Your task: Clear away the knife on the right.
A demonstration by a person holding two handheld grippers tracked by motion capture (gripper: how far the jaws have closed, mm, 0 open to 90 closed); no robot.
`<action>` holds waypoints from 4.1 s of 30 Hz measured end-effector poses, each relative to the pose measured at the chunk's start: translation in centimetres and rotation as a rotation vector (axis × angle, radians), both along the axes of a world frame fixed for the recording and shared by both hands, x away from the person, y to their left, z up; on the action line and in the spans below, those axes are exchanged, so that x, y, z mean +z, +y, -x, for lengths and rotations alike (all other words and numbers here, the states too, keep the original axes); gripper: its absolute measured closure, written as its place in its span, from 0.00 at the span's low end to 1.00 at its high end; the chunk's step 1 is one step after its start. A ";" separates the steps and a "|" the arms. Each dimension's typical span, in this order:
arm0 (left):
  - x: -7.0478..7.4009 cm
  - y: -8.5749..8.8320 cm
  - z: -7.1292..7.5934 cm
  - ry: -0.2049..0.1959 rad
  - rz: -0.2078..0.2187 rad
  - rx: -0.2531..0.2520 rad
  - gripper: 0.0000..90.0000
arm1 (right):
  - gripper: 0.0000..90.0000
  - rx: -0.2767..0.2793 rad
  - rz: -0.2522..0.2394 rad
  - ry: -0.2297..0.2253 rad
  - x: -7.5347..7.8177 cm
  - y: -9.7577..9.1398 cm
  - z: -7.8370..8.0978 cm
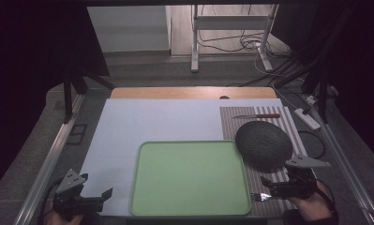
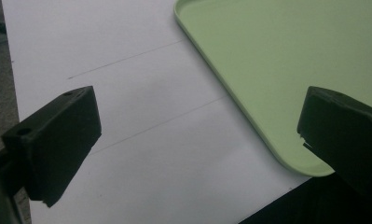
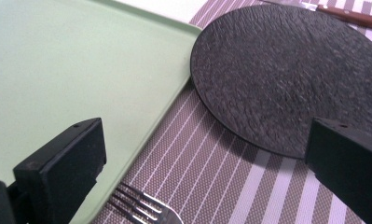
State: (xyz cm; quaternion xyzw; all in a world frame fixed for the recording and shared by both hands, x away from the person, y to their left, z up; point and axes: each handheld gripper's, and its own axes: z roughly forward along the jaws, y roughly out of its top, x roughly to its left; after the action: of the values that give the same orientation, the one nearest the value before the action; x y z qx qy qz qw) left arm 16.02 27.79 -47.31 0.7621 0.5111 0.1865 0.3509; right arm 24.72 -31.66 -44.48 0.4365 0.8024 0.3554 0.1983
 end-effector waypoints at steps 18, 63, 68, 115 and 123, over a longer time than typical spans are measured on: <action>0.0 0.0 -0.1 0.006 -0.002 -0.002 0.00 | 0.00 -0.013 -0.008 0.040 0.3 0.2 -3.8; -0.1 0.0 -0.2 0.014 -0.002 -0.010 0.00 | 0.00 -0.043 0.004 0.101 -0.5 0.8 -16.7; -0.1 0.0 -0.2 0.016 -0.003 -0.011 0.00 | 0.00 -0.072 0.009 0.102 -0.7 0.4 -18.4; -0.1 -0.1 -0.3 0.031 -0.007 -0.010 0.00 | 0.53 -0.198 0.121 0.192 -3.3 -3.0 -29.2; -0.2 -0.1 -0.2 0.034 -0.010 -0.009 0.00 | 1.00 -0.186 0.129 0.197 -3.7 -3.5 -30.5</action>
State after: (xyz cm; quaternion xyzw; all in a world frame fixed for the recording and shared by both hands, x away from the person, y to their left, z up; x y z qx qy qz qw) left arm 16.26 27.69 -47.47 0.7691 0.5127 0.1746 0.3394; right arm 55.20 -35.12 -48.22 0.5283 0.7951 0.2387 0.1784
